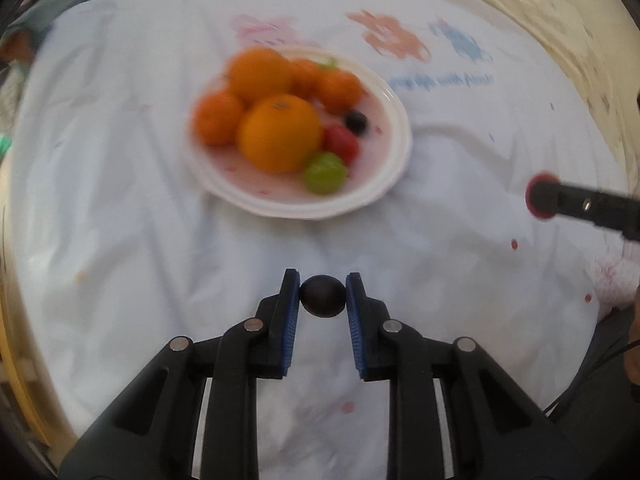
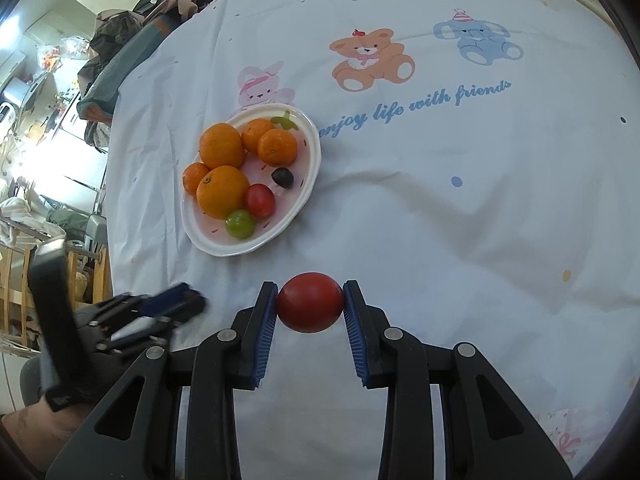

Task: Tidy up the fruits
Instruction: 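Lower the tomato onto the plate with the right tool while the left tool places the plum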

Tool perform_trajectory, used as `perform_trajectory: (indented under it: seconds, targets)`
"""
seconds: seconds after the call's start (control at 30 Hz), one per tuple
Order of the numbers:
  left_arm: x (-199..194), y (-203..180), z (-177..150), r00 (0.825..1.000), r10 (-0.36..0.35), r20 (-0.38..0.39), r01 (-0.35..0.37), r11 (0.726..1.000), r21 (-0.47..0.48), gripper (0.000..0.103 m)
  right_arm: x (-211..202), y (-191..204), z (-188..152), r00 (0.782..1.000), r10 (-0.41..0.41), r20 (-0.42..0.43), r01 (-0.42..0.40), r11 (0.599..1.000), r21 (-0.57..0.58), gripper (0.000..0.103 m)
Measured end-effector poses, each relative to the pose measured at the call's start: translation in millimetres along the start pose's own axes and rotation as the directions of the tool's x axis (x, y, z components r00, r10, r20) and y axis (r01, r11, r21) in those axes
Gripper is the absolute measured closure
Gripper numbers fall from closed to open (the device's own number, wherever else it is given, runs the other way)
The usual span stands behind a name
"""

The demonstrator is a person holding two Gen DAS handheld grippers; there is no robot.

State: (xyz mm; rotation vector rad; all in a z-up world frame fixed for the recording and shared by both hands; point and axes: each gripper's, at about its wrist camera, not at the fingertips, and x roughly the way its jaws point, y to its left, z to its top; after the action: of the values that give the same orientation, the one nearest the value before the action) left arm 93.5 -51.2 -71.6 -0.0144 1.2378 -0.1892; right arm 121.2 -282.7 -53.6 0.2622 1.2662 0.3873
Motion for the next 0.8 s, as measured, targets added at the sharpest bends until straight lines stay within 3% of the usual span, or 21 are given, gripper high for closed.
perform_trajectory:
  seconds: [0.3,0.57,0.8]
  targets:
    - [-41,40,17,0.991,0.042,0.126,-0.028,0.994,-0.109,0.083,-7,17,12,0.997,0.051,0.063,-0.049,0.998,-0.029,0.068]
    - [-27,55,50,0.985,0.113,0.130,-0.107,0.993,-0.058,0.083,2,27,39,0.992,0.074,0.099,-0.068,0.996,-0.057,0.068]
    - [13,57,60,0.990,0.113,0.083,-0.109,0.993,-0.048,0.083,34,25,60,0.998,0.033,0.058,-0.029,0.997,-0.068,0.068]
